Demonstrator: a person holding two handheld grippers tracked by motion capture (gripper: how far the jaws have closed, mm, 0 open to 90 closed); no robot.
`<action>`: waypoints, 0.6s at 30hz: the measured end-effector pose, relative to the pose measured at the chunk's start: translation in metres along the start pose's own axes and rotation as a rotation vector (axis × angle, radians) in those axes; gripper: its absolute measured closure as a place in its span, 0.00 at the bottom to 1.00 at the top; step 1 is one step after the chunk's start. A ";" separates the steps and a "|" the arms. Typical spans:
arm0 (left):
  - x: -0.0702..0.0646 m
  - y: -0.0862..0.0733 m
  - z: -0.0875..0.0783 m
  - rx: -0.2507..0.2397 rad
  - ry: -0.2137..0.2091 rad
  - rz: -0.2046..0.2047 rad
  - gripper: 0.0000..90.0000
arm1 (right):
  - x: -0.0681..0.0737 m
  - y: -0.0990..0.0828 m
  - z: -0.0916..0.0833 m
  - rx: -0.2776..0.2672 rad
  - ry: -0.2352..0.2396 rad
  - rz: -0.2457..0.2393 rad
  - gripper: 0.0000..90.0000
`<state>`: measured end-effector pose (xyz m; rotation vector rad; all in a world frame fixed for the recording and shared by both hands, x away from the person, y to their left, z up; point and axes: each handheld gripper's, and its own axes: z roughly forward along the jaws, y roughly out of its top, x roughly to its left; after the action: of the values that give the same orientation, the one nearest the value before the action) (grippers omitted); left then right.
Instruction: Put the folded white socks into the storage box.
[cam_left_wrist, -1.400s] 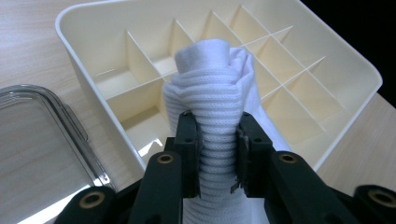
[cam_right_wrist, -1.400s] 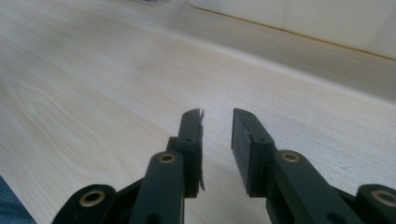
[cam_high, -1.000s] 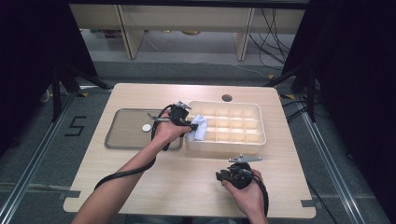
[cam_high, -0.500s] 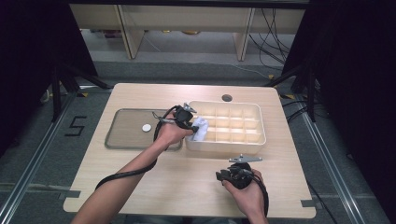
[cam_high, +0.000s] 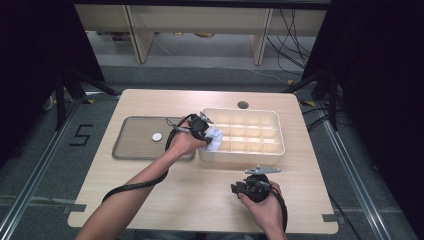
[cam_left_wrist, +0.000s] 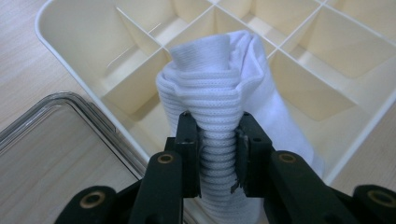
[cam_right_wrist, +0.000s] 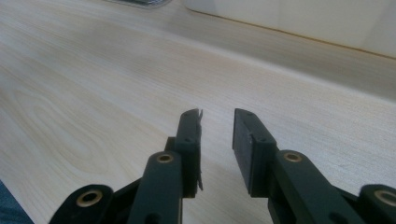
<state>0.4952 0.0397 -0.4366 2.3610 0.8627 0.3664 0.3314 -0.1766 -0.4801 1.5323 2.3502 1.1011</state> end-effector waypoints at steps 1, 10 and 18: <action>-0.001 0.000 0.000 0.003 0.001 -0.003 0.82 | 0.001 0.000 -0.001 0.014 -0.001 0.020 0.80; -0.002 0.002 0.001 0.033 0.011 0.024 0.82 | -0.002 0.000 0.001 -0.008 -0.006 -0.021 0.80; -0.004 0.006 0.001 0.075 0.015 0.051 0.82 | 0.000 0.000 0.000 0.009 -0.005 0.008 0.80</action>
<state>0.4956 0.0334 -0.4340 2.4556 0.8382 0.3793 0.3315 -0.1767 -0.4797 1.5465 2.3510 1.0880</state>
